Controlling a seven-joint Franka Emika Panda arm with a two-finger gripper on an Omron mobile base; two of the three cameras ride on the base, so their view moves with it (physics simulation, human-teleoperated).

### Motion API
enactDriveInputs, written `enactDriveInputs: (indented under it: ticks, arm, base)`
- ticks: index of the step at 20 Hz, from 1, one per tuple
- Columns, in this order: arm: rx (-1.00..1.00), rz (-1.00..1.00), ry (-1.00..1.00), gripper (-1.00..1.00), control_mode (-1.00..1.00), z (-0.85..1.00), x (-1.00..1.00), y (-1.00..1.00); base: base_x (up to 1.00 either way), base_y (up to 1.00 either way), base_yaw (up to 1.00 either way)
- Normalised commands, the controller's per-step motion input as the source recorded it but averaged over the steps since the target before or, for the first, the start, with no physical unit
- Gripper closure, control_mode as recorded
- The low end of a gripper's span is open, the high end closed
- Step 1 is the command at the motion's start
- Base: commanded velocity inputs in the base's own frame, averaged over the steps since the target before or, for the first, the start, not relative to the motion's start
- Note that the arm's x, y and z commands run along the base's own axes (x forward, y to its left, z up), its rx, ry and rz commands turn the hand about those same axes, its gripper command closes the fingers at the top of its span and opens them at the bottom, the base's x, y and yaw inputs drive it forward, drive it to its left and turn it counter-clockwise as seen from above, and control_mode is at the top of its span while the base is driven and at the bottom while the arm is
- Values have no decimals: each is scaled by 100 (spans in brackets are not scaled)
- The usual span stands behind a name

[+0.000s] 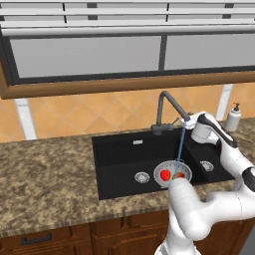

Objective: Put the colander in the sink, put the mango, apple in the colander, and turn on the sink faucet and pour water over the colander.

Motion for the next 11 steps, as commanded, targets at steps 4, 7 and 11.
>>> enactDriveInputs:
  ticks: [4,7,11]
  arm:
    - [21,-23,-21,100,-100,60,-54,-86]
    - [24,-15,-38,100,-100,100,-98,-64]
    - [17,-15,-41,100,-100,91,-100,-48]
  base:
    - [0,0,0]
    - [0,0,0]
    - [0,0,0]
